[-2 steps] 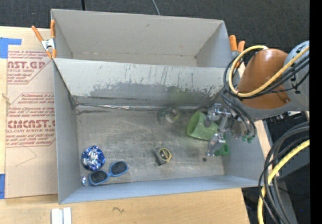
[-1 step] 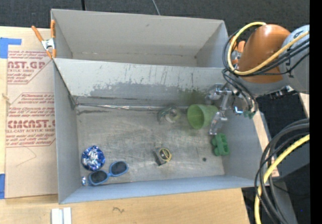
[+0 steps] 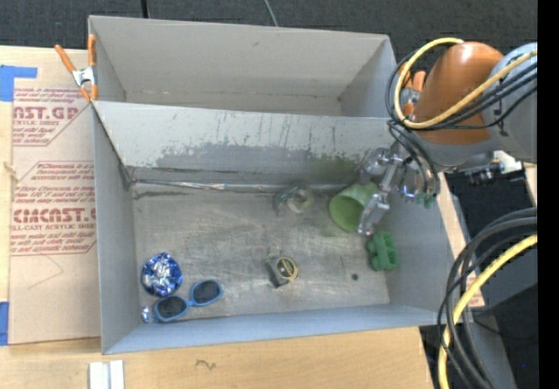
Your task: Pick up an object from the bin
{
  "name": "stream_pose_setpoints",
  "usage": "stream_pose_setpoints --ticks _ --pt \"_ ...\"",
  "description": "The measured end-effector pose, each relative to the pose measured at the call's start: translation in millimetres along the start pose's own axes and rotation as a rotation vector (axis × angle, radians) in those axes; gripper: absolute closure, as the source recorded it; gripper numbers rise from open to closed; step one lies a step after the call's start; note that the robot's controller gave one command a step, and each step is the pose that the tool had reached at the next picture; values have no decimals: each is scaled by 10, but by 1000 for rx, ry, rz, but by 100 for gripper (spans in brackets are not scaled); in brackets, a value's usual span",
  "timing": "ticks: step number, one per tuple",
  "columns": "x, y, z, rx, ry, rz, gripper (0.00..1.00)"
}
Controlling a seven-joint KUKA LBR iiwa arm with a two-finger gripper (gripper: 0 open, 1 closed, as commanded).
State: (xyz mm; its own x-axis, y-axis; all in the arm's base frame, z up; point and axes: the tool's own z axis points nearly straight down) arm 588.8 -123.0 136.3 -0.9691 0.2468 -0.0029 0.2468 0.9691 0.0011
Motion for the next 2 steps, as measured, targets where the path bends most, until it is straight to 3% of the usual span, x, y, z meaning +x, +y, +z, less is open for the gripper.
stream_pose_setpoints --ticks 1,2 --pt "66 -30 251 1 -3 96 0" --pt "47 -16 638 -5 -1 88 0"
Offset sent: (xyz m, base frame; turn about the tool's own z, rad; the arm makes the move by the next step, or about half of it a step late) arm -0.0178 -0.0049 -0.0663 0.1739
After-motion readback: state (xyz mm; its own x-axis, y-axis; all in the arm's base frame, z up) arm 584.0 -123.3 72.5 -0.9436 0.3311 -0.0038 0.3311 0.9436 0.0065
